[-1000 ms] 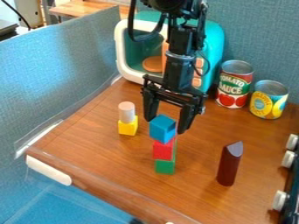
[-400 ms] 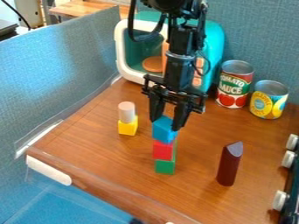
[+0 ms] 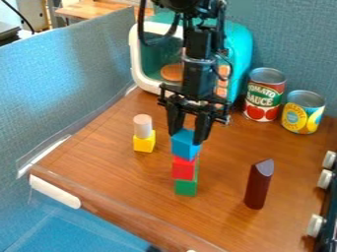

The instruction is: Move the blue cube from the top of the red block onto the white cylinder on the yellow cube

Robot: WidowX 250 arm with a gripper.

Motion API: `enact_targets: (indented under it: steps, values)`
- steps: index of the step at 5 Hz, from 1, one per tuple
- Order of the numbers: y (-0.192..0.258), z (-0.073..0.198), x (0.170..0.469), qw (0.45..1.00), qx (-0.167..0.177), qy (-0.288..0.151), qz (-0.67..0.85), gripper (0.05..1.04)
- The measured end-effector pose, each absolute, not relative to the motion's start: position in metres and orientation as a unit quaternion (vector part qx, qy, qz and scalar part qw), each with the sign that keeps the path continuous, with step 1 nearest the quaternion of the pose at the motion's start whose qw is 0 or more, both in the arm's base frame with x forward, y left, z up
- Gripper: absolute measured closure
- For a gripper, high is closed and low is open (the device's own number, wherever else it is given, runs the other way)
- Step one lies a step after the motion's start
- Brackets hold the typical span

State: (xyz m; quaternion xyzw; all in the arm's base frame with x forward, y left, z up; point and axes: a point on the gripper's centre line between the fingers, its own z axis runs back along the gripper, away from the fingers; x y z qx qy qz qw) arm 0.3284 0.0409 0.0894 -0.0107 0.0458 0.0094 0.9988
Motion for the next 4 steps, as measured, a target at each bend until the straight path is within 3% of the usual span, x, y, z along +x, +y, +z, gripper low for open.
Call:
enact_targets:
  steps: [1, 3, 4]
  values:
    - [0.041, 0.091, 0.328, 0.999, -0.022, 0.043, 0.0, 0.524]
    - [0.047, 0.111, 0.325, 0.999, -0.007, 0.025, 0.02, 0.524]
    - [0.073, 0.127, 0.33, 0.998, -0.003, 0.0, 0.064, 0.524]
